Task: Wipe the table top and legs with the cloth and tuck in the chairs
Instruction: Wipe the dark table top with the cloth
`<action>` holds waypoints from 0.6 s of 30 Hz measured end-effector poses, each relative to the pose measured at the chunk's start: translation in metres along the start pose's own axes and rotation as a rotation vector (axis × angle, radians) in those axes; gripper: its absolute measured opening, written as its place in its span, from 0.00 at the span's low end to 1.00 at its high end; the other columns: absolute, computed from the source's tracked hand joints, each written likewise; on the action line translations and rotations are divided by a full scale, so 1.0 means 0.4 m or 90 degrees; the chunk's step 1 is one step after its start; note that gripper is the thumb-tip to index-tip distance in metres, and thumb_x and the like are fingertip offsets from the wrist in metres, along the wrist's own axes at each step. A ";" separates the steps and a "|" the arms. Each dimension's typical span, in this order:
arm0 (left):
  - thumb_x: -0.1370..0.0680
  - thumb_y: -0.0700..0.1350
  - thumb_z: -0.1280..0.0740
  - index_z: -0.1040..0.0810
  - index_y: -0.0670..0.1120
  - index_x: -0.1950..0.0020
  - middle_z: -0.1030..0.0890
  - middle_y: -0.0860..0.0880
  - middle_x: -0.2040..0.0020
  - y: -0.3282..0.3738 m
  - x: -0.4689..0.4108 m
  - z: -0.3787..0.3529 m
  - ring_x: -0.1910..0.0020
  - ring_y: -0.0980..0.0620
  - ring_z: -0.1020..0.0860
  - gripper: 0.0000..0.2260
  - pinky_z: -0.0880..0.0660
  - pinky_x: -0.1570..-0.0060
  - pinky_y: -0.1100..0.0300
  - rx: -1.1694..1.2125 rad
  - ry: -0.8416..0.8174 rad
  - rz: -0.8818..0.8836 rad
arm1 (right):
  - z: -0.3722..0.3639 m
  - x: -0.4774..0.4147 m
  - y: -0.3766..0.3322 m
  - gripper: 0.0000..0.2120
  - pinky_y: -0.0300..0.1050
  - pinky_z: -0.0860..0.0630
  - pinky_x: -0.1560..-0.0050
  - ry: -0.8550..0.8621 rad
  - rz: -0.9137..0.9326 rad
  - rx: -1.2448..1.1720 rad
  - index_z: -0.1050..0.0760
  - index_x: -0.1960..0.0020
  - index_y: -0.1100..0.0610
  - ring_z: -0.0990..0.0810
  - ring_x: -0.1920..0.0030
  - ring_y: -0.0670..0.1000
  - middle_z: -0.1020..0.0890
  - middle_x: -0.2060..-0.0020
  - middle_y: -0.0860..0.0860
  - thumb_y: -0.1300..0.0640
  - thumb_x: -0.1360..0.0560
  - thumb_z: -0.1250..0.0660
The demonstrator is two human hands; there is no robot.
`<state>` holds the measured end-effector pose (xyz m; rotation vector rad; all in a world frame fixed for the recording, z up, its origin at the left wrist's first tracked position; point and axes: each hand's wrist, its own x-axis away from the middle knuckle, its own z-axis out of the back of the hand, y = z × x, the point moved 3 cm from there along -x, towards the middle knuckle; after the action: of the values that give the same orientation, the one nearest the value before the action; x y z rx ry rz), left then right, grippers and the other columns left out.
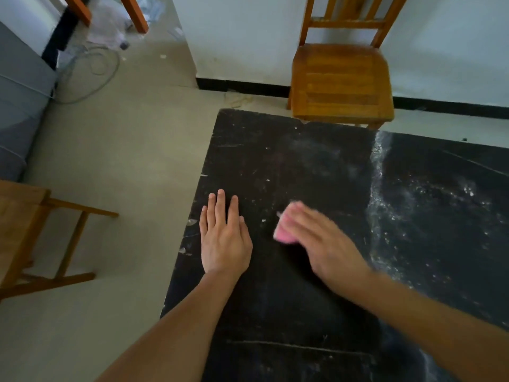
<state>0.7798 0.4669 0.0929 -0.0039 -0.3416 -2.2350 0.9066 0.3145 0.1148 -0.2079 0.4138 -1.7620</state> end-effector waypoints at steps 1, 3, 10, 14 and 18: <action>0.17 0.49 0.50 0.40 0.46 0.24 0.46 0.45 0.22 -0.001 0.001 0.000 0.22 0.47 0.52 0.21 0.56 0.25 0.52 0.007 0.000 0.000 | -0.029 0.066 -0.043 0.25 0.55 0.38 0.26 -0.027 0.052 0.000 0.30 0.29 0.59 0.37 0.25 0.56 0.30 0.28 0.57 0.70 0.25 0.43; 0.17 0.49 0.50 0.40 0.46 0.24 0.46 0.46 0.22 -0.004 0.000 -0.001 0.22 0.48 0.52 0.21 0.58 0.26 0.54 0.018 0.003 -0.002 | -0.063 0.173 -0.131 0.19 0.54 0.40 0.25 -0.074 0.180 -0.023 0.28 0.30 0.57 0.39 0.24 0.56 0.30 0.28 0.54 0.65 0.19 0.45; 0.19 0.48 0.51 0.36 0.45 0.26 0.41 0.44 0.23 -0.011 0.000 -0.015 0.23 0.45 0.48 0.22 0.52 0.25 0.50 0.036 0.035 -0.008 | -0.016 -0.060 -0.055 0.11 0.54 0.34 0.29 -0.056 0.233 -0.165 0.19 0.43 0.55 0.27 0.33 0.54 0.20 0.40 0.53 0.64 0.22 0.37; 0.19 0.49 0.51 0.35 0.45 0.26 0.41 0.44 0.23 -0.013 -0.001 -0.019 0.23 0.45 0.47 0.22 0.51 0.25 0.50 0.021 0.041 -0.009 | 0.097 -0.368 0.272 0.10 0.54 0.28 0.35 0.051 -0.202 -0.017 0.22 0.41 0.49 0.24 0.39 0.51 0.22 0.40 0.50 0.57 0.20 0.38; 0.19 0.50 0.53 0.36 0.46 0.25 0.42 0.44 0.23 -0.017 -0.006 -0.021 0.23 0.45 0.49 0.23 0.53 0.25 0.50 0.019 0.029 -0.009 | 0.201 -0.426 0.450 0.15 0.51 0.27 0.47 -0.042 -0.550 0.062 0.22 0.44 0.55 0.22 0.50 0.57 0.20 0.46 0.56 0.45 0.22 0.37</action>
<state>0.7771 0.4708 0.0829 0.0664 -0.3507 -2.2405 1.1376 0.4335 0.1335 -0.4150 0.1884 -2.6051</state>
